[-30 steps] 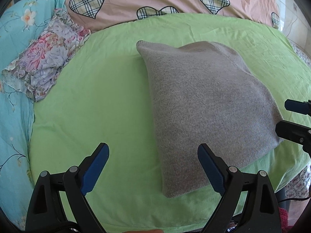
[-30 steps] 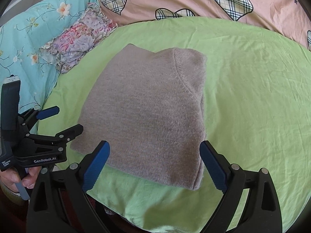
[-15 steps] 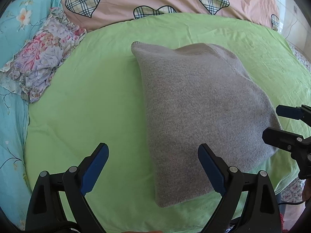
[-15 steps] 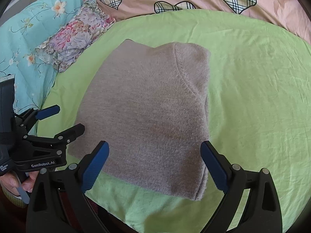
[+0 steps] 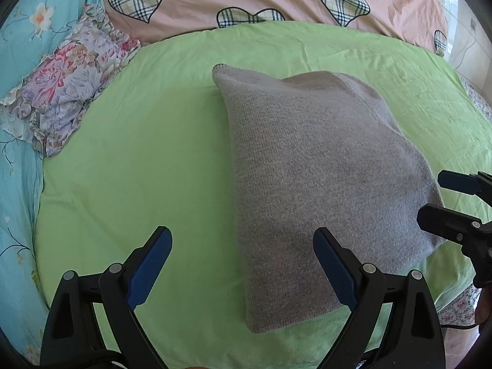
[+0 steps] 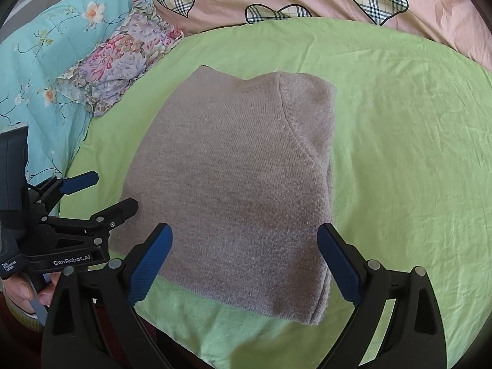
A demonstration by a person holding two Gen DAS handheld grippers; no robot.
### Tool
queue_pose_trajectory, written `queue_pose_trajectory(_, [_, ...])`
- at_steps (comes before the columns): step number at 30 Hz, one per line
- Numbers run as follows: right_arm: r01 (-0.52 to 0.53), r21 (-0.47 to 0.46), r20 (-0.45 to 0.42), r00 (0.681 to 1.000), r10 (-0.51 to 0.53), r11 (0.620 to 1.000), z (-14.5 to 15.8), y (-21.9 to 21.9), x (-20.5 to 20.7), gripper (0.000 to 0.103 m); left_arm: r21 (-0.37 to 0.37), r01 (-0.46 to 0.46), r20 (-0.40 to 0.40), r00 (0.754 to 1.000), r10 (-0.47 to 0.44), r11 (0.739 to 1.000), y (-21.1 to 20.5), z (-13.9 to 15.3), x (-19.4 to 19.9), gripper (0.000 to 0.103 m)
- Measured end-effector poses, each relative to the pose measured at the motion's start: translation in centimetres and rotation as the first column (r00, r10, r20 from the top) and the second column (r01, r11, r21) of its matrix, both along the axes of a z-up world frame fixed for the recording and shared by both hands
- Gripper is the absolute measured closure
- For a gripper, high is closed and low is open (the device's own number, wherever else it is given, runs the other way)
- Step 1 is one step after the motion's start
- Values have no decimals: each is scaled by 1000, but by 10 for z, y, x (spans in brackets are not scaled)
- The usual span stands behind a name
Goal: Fold small clothes
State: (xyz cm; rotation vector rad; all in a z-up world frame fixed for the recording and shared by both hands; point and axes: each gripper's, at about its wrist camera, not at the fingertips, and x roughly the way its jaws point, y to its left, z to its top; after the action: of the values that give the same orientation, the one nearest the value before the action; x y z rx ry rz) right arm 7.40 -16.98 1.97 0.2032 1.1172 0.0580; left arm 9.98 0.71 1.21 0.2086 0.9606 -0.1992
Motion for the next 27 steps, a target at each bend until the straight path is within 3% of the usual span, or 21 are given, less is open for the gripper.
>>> queue_pose_trajectory(27, [13,8,12,1000,-13,1000,4,1,0,8,4,4,18,1000,-4,1000,-6,6,-6,9])
